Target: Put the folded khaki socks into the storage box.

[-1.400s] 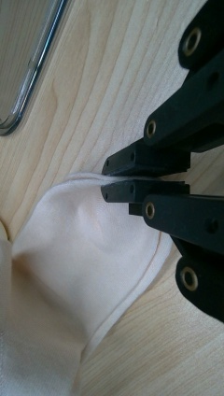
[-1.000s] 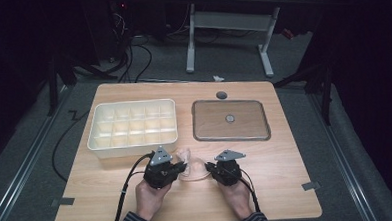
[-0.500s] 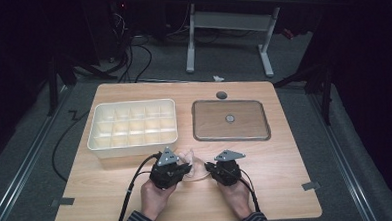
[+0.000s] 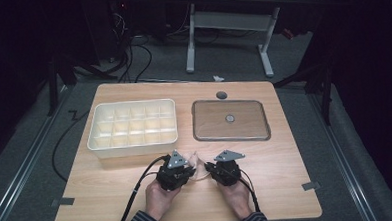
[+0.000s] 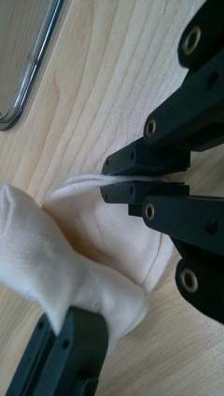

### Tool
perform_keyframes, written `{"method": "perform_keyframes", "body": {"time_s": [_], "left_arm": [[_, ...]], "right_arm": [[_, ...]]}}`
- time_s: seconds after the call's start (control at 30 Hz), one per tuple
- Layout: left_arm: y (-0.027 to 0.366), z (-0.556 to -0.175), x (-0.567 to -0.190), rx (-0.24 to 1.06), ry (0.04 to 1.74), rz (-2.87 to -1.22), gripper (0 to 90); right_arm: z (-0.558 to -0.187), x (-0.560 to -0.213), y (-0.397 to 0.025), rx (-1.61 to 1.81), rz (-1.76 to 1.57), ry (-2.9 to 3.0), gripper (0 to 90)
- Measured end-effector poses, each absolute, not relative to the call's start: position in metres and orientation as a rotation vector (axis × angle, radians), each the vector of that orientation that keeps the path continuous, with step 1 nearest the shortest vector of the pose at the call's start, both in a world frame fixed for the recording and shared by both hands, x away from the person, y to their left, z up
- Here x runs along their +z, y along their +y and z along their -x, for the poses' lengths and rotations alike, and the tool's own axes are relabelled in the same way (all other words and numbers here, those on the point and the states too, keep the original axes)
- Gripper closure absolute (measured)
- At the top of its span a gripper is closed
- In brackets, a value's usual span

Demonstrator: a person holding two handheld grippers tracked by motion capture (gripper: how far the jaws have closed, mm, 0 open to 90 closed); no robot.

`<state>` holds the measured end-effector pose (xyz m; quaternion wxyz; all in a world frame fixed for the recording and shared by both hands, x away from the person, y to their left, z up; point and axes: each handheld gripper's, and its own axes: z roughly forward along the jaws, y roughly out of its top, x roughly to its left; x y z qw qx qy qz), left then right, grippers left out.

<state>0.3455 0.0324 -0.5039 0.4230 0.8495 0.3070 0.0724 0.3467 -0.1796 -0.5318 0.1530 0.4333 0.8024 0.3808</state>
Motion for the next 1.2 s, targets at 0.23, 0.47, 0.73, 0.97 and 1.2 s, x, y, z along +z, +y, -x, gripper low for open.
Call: {"method": "perform_keyframes", "body": {"time_s": [0.23,0.47,0.73,0.97,1.2], "left_arm": [[0.030,-0.347,-0.510,0.168,0.778,-2.134,85.9],[0.028,-0.349,-0.517,0.154,0.792,-2.148,86.0],[0.029,-0.350,-0.519,0.158,0.794,-2.146,82.9],[0.032,-0.345,-0.512,0.167,0.780,-2.129,67.9],[0.038,-0.342,-0.504,0.172,0.787,-2.099,61.1]], "right_arm": [[-0.347,-0.532,-0.179,1.086,-1.242,2.303,85.0],[-0.346,-0.532,-0.178,1.084,-1.237,2.305,83.6],[-0.346,-0.531,-0.179,1.071,-1.243,2.301,77.8],[-0.343,-0.525,-0.181,1.078,-1.251,2.278,67.9],[-0.340,-0.519,-0.182,1.073,-1.234,2.251,61.7]]}}
